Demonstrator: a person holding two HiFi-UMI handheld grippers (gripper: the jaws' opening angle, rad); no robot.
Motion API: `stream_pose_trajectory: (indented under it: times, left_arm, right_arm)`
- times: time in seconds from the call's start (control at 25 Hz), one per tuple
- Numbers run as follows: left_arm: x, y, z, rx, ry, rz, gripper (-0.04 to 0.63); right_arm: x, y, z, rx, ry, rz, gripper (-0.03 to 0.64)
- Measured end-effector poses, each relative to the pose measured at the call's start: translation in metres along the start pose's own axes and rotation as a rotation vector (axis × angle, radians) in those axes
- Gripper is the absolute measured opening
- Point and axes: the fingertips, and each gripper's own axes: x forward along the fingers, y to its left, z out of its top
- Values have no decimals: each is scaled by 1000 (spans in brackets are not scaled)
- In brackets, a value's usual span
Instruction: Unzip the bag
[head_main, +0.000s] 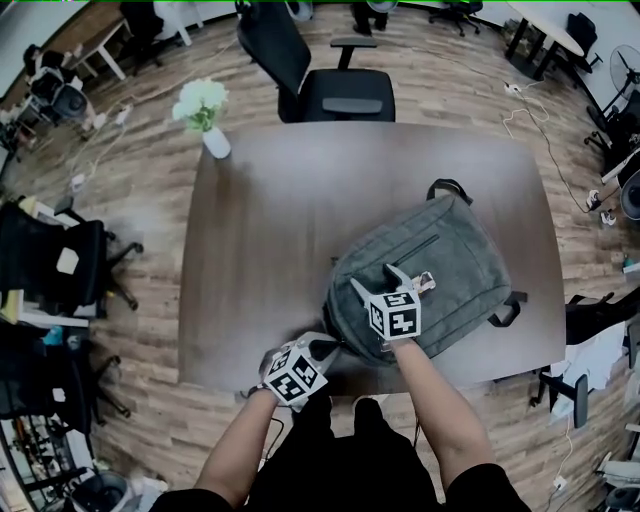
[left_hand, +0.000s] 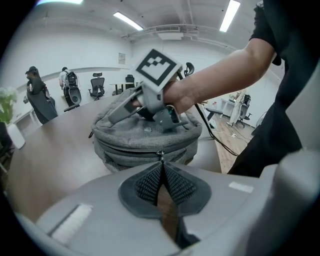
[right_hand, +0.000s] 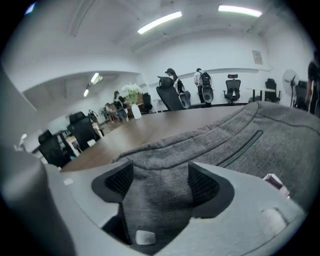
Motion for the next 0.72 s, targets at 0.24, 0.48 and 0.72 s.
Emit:
stream_pose_trajectory:
  times: [0.24,0.48,0.72]
  left_arm:
    - [1,1,-2,-5,3,20,28]
    - [1,2,-2,1,7,15,28]
    - [5,1,-6,-8,22,10,28]
  right_arm:
    - [-78,16,-9,-208,-49,273,337]
    - [-124,6,-81,-513,192,388,337]
    - [-133,3,-124,-611,347,492,322]
